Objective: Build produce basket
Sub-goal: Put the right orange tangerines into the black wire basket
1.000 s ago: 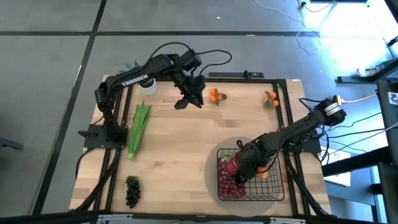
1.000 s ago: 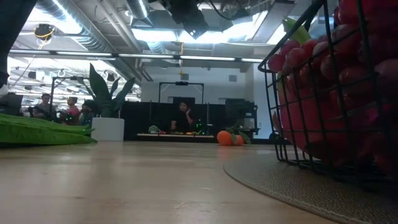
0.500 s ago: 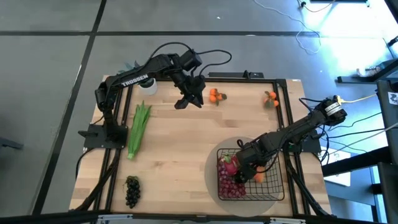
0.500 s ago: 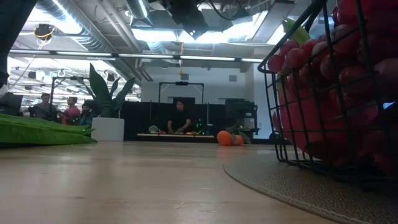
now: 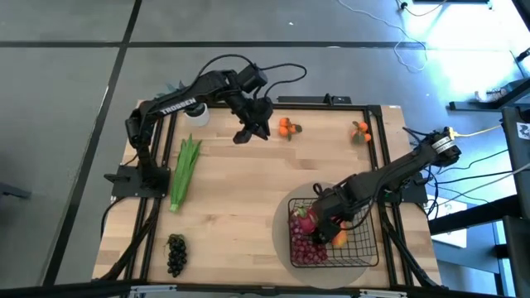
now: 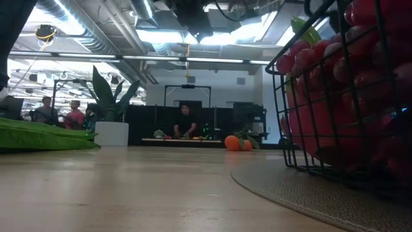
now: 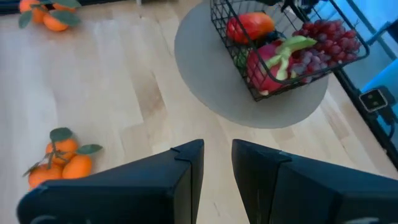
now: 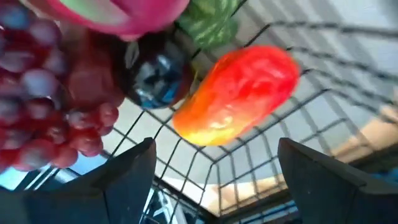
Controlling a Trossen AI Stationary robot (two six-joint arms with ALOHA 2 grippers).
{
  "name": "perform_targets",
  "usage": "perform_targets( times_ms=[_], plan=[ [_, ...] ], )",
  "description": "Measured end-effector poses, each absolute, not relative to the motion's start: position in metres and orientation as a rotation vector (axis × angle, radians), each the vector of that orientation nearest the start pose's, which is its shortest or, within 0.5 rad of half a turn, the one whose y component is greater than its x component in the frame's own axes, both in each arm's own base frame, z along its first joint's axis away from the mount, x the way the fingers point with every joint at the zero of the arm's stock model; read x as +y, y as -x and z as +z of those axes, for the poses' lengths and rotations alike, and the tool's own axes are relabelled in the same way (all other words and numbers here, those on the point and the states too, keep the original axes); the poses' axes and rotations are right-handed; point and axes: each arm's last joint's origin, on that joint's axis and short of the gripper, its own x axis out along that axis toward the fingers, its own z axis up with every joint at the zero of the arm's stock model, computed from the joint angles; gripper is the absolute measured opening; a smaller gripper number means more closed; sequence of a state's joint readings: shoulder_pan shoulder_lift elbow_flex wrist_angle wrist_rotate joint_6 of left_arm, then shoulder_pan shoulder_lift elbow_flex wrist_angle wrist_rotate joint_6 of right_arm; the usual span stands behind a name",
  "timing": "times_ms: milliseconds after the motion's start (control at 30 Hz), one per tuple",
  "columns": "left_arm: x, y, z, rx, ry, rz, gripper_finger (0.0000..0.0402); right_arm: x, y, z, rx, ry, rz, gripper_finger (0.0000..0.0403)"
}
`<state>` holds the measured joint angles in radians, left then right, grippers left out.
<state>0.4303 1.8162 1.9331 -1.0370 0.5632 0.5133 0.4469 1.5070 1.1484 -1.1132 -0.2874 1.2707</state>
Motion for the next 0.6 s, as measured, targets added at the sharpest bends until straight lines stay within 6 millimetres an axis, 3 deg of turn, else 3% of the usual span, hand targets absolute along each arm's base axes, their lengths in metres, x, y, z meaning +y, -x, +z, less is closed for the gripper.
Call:
perform_targets(
  times_ms=[367, 600],
  plan=[
    [0.15, -0.338, 0.382, 0.745, 0.042, -0.254, 0.0071, 0.109, -0.229, 0.319, 1.433, -0.653, -0.64, 0.032],
    [0.153, -0.333, 0.387, 0.75, 0.045, -0.203, 0.0071, 0.093, -0.221, 0.343, 1.309, -0.575, -0.683, 0.032]
  ],
)
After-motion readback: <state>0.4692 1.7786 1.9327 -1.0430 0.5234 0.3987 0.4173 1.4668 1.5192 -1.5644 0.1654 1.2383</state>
